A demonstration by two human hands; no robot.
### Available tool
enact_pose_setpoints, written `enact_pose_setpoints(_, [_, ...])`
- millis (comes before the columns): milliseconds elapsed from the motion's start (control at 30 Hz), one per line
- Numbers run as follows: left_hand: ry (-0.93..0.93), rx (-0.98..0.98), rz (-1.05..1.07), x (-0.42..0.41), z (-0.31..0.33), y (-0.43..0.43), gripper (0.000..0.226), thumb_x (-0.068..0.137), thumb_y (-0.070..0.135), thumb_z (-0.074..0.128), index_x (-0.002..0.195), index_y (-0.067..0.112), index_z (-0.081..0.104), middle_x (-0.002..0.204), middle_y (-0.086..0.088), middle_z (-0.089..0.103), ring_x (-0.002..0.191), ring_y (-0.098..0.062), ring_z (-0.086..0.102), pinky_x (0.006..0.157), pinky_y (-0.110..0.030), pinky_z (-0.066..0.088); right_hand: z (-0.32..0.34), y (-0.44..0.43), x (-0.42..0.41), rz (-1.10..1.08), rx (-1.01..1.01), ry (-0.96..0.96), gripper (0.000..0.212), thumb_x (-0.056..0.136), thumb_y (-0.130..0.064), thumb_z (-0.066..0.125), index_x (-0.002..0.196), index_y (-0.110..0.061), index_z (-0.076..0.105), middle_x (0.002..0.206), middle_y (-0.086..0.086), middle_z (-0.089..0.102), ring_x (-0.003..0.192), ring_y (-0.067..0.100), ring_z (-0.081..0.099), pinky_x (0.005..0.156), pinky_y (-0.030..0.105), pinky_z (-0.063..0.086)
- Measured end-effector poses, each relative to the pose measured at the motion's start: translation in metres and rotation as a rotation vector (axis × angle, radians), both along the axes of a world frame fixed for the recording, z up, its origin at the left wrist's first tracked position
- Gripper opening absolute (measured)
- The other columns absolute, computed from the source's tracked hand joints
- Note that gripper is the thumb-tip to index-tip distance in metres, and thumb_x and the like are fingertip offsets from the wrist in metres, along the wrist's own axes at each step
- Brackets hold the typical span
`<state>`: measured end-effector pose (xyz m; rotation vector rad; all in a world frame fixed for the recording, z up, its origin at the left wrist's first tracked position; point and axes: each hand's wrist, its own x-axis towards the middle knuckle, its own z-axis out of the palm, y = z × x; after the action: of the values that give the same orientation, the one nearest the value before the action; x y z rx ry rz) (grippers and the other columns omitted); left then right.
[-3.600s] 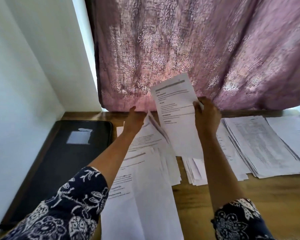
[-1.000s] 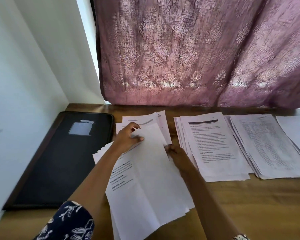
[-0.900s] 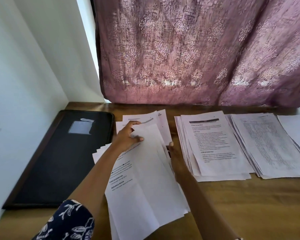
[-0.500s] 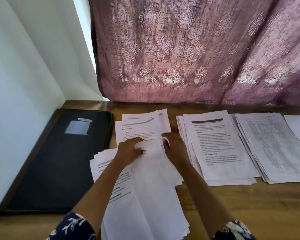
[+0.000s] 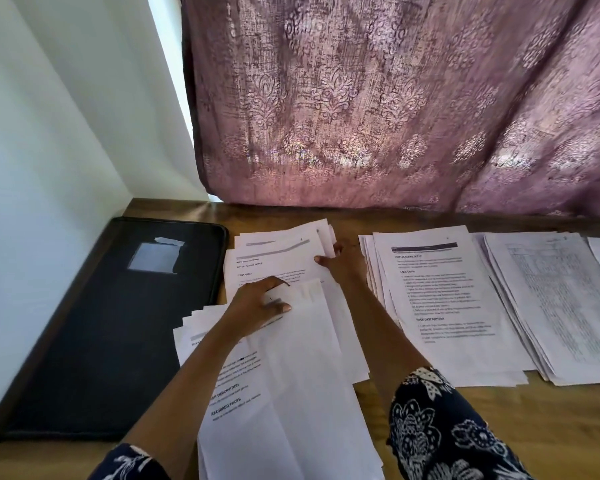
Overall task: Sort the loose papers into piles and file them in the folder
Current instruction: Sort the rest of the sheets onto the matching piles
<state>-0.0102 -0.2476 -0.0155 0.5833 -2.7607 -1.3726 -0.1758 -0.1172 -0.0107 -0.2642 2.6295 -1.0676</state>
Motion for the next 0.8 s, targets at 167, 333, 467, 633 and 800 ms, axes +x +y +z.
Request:
enact_pose_setpoints(167, [-0.030,0.033,-0.004,0.002,0.005,-0.001,0.039,0.088,0.030,0.069,0.124,0.024,0.056,0.132,0.006,0.056,0.114,-0.013,0.052,0.091,-0.022,0.037,-0.004,0.004,0.005,0.011,-0.037,0.032,0.042,0.084,-0.023,0.073,0.118,-0.008,0.055,0.117,0.007,0.065,0.104,0.028,0.062,0.073,0.029,0.044])
enact_pose_setpoints(333, [-0.020,0.030,-0.050,0.004,0.013,-0.003,0.032,0.088,0.032,0.068,0.118,0.030,0.056,0.118,0.016,0.053,0.104,-0.006,0.050,0.087,-0.020,0.040,-0.009,0.021,0.015,0.019,-0.060,0.025,0.036,0.088,-0.018,0.067,0.120,-0.008,0.054,0.122,0.005,0.064,0.109,0.029,0.062,0.086,0.032,0.046])
enact_pose_setpoints(467, [-0.035,-0.049,-0.072,0.004,0.012,-0.007,0.031,0.087,0.041,0.067,0.116,0.033,0.057,0.120,0.011,0.060,0.103,-0.010,0.055,0.092,-0.027,0.045,-0.015,0.041,0.021,0.014,-0.029,0.075,0.036,0.093,-0.019,0.062,0.127,-0.013,0.052,0.128,0.005,0.062,0.113,0.030,0.061,0.095,0.039,0.048])
enact_pose_setpoints(633, [-0.149,-0.436,-0.088,-0.007,0.004,-0.003,0.052,0.089,0.058,0.053,0.132,0.028,0.052,0.134,0.003,0.055,0.120,-0.018,0.052,0.097,-0.034,0.044,-0.014,0.045,0.021,-0.018,0.096,0.226,0.058,0.089,-0.020,0.065,0.140,-0.015,0.038,0.135,0.012,0.048,0.120,0.033,0.050,0.100,0.046,0.044])
enact_pose_setpoints(800, [-0.028,-0.609,-0.047,-0.044,0.001,0.006,0.050,0.093,0.054,0.047,0.136,0.028,0.049,0.146,0.000,0.043,0.134,-0.022,0.039,0.110,-0.042,0.031,-0.012,0.037,0.006,0.200,0.257,0.599,0.046,0.087,-0.015,0.066,0.131,-0.018,0.054,0.144,0.009,0.043,0.129,0.031,0.043,0.101,0.047,0.041])
